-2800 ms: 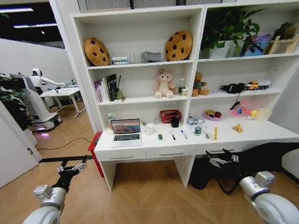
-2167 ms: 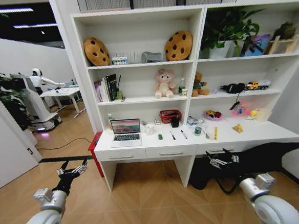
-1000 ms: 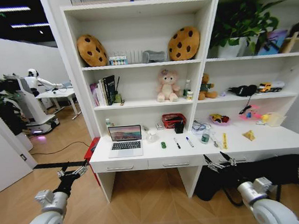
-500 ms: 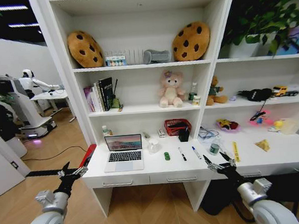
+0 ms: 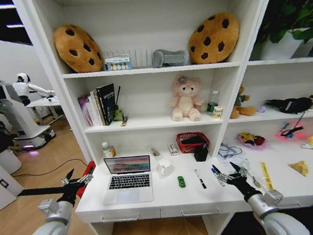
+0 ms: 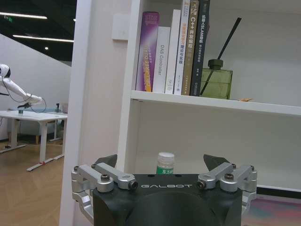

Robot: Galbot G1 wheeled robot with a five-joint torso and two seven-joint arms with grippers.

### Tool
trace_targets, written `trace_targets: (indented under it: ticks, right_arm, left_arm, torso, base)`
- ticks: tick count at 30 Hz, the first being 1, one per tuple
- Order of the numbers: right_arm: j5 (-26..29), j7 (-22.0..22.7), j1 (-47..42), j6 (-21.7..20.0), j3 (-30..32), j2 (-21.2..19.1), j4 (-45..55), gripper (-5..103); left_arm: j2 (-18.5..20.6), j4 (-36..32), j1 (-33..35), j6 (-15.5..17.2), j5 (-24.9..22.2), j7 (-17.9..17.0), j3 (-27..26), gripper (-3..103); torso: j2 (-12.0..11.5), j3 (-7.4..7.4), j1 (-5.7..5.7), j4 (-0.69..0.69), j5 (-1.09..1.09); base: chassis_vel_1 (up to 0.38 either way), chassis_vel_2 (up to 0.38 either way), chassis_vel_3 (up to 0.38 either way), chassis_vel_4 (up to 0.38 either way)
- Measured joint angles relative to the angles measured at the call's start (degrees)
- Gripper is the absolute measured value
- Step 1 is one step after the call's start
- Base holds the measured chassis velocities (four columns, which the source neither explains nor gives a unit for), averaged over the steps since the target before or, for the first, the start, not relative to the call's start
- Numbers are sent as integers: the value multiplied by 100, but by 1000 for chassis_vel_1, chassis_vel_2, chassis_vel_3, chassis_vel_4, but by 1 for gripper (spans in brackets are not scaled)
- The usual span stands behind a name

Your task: Organize the objects on the table.

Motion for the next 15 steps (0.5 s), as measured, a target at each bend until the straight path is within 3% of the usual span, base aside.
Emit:
trace_targets:
  ticks: [10, 12, 14, 15]
  right_arm:
    - [-68, 81, -87, 46, -59, 86, 73, 100]
    - [-112, 80, -114, 56, -78, 112, 72, 100]
    - [-198, 71, -182, 105, -122, 190, 34, 100]
    - [-198, 71, -182, 105, -122, 190, 34, 100]
  left_arm:
    - [22, -30, 25, -6, 11, 42, 23, 98]
    - [40, -30, 32, 4, 66, 49, 23, 93]
    - [174, -75, 107, 79, 150, 83, 22, 82]
    - [174, -75, 107, 79, 150, 83, 22, 82]
  torso:
    - [-2, 2, 6, 0, -7]
    - [-1, 1, 5, 0, -3]
    - [0, 0, 0, 0, -6]
    - [0, 0, 0, 0, -6]
  base:
    - [-143, 147, 145, -140]
    - [-25, 55, 55, -49]
    - [0, 0, 0, 0]
    - [0, 0, 0, 0]
